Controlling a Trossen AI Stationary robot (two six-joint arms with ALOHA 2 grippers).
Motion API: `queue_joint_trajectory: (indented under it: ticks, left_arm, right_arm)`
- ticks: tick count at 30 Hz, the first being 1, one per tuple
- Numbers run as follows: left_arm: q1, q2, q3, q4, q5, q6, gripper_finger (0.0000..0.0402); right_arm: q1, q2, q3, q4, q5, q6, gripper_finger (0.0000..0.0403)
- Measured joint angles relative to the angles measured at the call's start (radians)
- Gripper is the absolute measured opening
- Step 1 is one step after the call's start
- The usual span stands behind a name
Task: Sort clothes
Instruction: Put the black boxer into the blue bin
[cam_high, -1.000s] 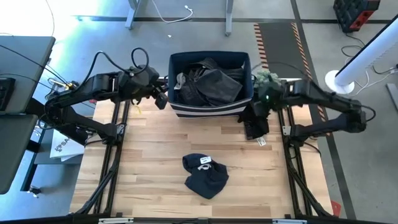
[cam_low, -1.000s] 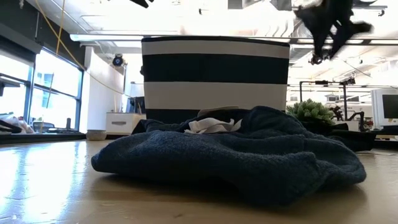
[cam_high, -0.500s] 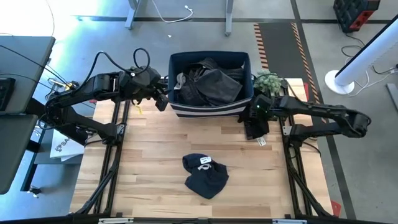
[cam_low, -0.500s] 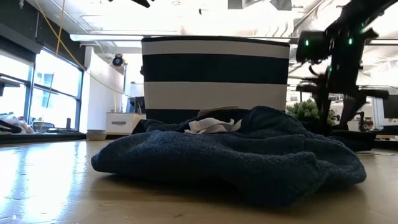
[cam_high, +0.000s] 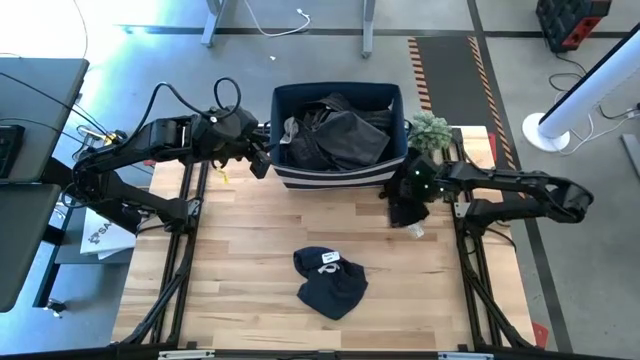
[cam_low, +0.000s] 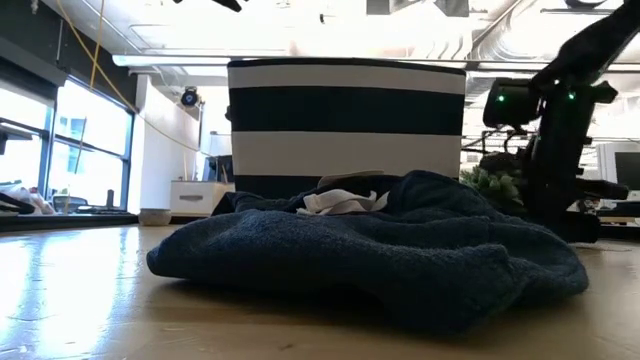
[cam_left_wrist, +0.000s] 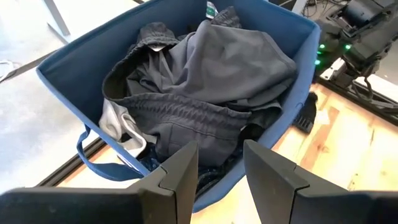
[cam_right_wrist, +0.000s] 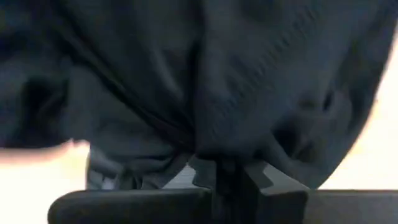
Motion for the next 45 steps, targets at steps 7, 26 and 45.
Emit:
queue_joint_trajectory:
  ticks: [7, 26, 45]
  left_arm:
    - [0.0, 0.0, 0.0, 0.02, 0.031, -0.017, 0.0126]
    - [0.001, -0.002, 0.0, 0.22, 0.042, 0.125, 0.0126]
    - [-0.005, -0.002, 0.0, 0.232, 0.017, 0.144, 0.0126]
  right_arm:
    - [0.01, -0.09, 0.199, -0.285, -0.405, -0.179, 0.0018]
    - [0.211, -0.014, 1.123, 0.382, -0.532, -0.163, 0.0007]
    - [0.052, 0.618, 1.745, -0.352, -0.133, -0.683, 0.006]
